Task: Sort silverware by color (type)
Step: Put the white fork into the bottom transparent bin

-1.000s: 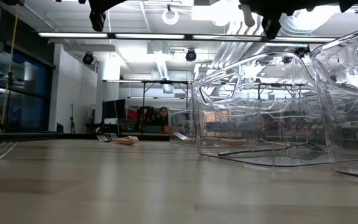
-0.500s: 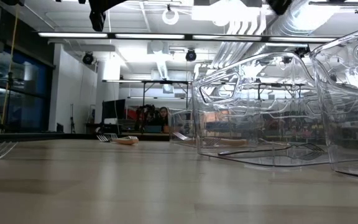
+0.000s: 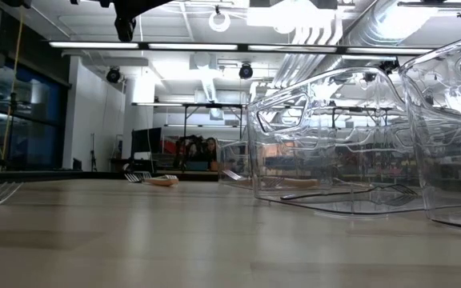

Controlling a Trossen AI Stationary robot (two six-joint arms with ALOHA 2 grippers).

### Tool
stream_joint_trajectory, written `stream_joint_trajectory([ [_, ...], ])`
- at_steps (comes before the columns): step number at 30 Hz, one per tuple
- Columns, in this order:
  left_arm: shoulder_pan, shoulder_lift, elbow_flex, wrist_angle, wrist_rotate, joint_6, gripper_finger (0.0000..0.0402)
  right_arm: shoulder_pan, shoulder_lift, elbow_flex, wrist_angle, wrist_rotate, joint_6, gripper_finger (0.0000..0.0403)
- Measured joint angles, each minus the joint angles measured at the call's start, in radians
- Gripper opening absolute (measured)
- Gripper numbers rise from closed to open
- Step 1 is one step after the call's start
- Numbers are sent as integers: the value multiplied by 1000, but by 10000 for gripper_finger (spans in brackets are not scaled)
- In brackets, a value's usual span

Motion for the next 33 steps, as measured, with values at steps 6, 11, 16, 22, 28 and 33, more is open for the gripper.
stream_joint_trajectory([
  [6,0,0,0,-2,0,0,115,29,132,0,-140,-19,-54,14],
  [11,0,0,0,-2,-8,1,115,29,236,0,-229,-40,-155,14],
  [16,0,0,0,-2,-23,25,115,19,335,0,-224,-37,-235,19],
  [22,0,0,0,-3,-23,26,115,9,430,-1,-208,-37,-272,16],
  [28,0,0,0,-3,-24,26,115,9,488,-1,-207,-6,-270,59],
  [33,0,0,0,-3,-24,27,115,9,498,-1,-200,2,-273,79],
])
